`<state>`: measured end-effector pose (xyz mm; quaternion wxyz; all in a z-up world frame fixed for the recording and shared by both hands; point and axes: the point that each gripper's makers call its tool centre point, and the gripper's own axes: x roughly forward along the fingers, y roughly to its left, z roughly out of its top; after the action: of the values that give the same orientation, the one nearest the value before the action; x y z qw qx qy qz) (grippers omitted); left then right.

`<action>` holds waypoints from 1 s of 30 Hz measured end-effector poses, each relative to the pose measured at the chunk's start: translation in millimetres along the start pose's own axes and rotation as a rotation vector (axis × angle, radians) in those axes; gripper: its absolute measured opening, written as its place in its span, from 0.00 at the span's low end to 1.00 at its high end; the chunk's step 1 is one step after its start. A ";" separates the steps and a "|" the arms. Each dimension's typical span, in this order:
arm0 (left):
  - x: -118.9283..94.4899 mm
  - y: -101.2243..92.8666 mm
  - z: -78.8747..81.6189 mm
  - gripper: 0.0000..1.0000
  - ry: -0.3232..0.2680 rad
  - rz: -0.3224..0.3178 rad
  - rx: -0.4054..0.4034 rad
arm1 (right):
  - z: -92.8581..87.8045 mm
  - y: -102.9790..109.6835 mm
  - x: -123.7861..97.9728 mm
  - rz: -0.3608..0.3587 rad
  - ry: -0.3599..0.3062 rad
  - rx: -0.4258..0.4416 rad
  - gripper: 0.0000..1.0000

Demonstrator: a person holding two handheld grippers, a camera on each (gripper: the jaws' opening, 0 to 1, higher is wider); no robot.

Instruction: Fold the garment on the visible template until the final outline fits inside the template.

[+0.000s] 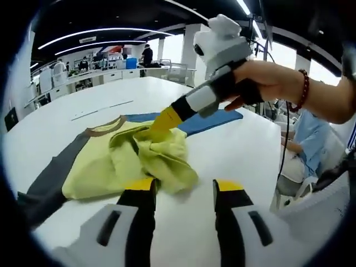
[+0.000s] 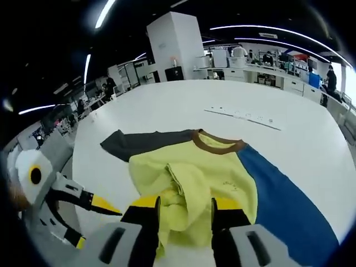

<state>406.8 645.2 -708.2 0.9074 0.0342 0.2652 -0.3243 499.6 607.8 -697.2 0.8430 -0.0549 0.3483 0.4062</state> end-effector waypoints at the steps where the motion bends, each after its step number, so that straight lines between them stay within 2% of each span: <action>1: -1.3 3.6 0.0 0.38 -0.002 0.009 -0.005 | -0.6 0.9 -2.0 0.000 -0.002 0.001 0.34; 4: -5.3 18.8 -2.6 0.38 0.001 0.049 -0.019 | -6.4 5.2 -7.9 0.002 -0.004 0.004 0.34; 11: -9.9 49.0 -11.5 0.34 0.010 0.118 -0.055 | -37.2 16.6 -14.5 0.051 0.036 0.046 0.33; 15: -8.5 59.8 -16.1 0.31 0.004 0.140 -0.097 | -55.0 24.2 -15.1 0.086 0.075 0.059 0.32; 18: -5.7 67.6 -23.0 0.27 0.020 0.159 -0.126 | -68.1 28.8 -13.6 0.102 0.095 0.068 0.31; 24: 0.7 75.0 -30.0 0.24 0.019 0.169 -0.178 | -81.6 31.9 -9.9 0.110 0.115 0.074 0.26; 27: 7.5 71.7 -32.1 0.24 0.002 0.137 -0.257 | -87.0 36.1 -7.5 0.123 0.120 0.081 0.22; 30: 12.2 72.7 -39.5 0.24 0.029 0.143 -0.241 | -90.4 37.2 -5.3 0.121 0.121 0.073 0.21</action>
<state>440.8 704.7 -756.2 0.9218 -0.0516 0.3120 -0.2242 421.3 595.1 -754.7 0.7958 -0.0273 0.4159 0.4393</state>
